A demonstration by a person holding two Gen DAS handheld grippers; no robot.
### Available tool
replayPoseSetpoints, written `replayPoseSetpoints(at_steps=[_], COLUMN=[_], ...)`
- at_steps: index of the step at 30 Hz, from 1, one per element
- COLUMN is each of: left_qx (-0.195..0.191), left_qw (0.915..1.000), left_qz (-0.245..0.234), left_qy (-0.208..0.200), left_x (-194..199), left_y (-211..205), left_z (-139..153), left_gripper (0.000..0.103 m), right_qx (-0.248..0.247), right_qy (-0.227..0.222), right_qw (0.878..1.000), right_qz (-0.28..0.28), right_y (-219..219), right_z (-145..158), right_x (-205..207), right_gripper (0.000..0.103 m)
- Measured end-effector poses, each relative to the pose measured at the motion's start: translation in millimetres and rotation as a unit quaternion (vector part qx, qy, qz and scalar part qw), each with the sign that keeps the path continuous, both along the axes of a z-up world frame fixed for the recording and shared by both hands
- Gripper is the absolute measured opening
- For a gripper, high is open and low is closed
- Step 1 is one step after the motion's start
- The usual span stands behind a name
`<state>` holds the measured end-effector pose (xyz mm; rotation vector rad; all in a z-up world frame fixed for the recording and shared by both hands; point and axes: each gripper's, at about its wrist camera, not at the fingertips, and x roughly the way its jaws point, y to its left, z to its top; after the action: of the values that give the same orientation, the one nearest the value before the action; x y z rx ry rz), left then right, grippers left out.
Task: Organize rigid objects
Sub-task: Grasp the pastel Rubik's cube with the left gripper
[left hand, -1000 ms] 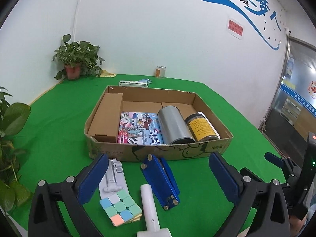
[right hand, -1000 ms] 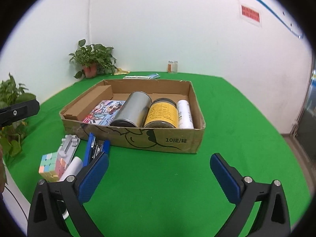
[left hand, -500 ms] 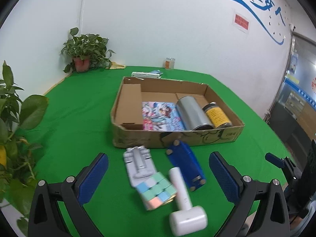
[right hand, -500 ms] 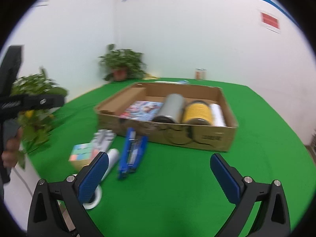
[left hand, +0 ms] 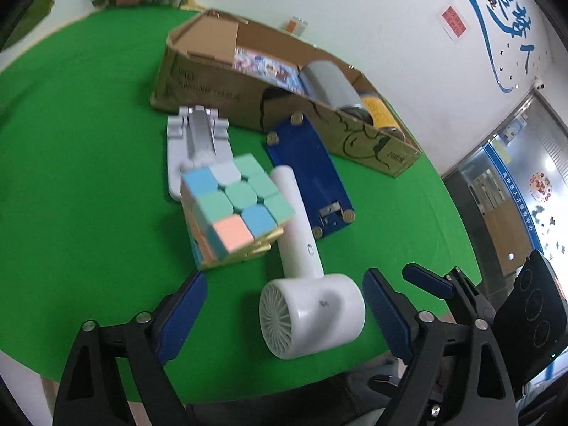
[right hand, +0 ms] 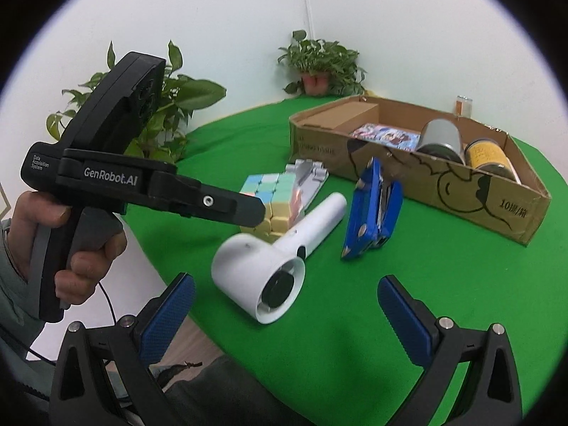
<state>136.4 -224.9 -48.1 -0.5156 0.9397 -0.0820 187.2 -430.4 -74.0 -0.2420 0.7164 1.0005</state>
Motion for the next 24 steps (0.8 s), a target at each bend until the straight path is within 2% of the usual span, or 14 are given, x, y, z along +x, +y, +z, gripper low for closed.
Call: replayPoseSetpoints(at_steps=[2,3,6,9,12,16,20,23,24], left_qx=[-0.024,-0.032,-0.051,-0.044,-0.074,-0.088,-0.078,-0.054,-0.048], left_qw=[0.9996,0.9992,0.9978,0.9977,0.9954,0.9931,0.9932,0.9959,0.9965], left_qz=[-0.01,-0.016,-0.035,-0.044,-0.053,-0.073,-0.083,-0.073,-0.067], left_qy=[0.015,0.02,0.024,0.026,0.029,0.03,0.024,-0.003,-0.009], left_x=[2.6,2.6,3.7,4.6,9.1,19.4,28.2,25.4,25.1], left_y=[-2.0,-4.1,-14.4,-25.4,-33.8,-47.2,-52.1,-40.5,-36.3], left_z=[-7.1,-10.0,-12.0,-12.9,-16.5,-18.6,-14.6,0.3,4.3], left_gripper=[0.075,0.074,0.072,0.07,0.07,0.07,0.07,0.071,0.074], right_qx=[-0.007,-0.008,-0.009,-0.007,-0.009,-0.018,-0.016,-0.001,0.001], right_qy=[0.004,0.006,0.01,0.019,0.032,0.038,0.042,0.046,0.049], right_qw=[1.0,1.0,1.0,1.0,0.999,0.999,0.999,0.999,0.998], right_qz=[0.001,0.001,0.007,0.011,0.007,-0.001,-0.017,-0.026,-0.033], right_y=[2.4,3.5,7.4,8.5,5.3,-2.7,-12.9,-22.9,-26.0], right_z=[-4.3,-5.5,-7.5,-10.4,-14.1,-18.2,-17.9,-14.0,-13.2], right_x=[-0.4,-2.2,-4.3,-2.6,1.7,8.7,17.5,23.6,26.8], right_gripper=[0.102,0.102,0.102,0.102,0.102,0.102,0.102,0.102,0.102])
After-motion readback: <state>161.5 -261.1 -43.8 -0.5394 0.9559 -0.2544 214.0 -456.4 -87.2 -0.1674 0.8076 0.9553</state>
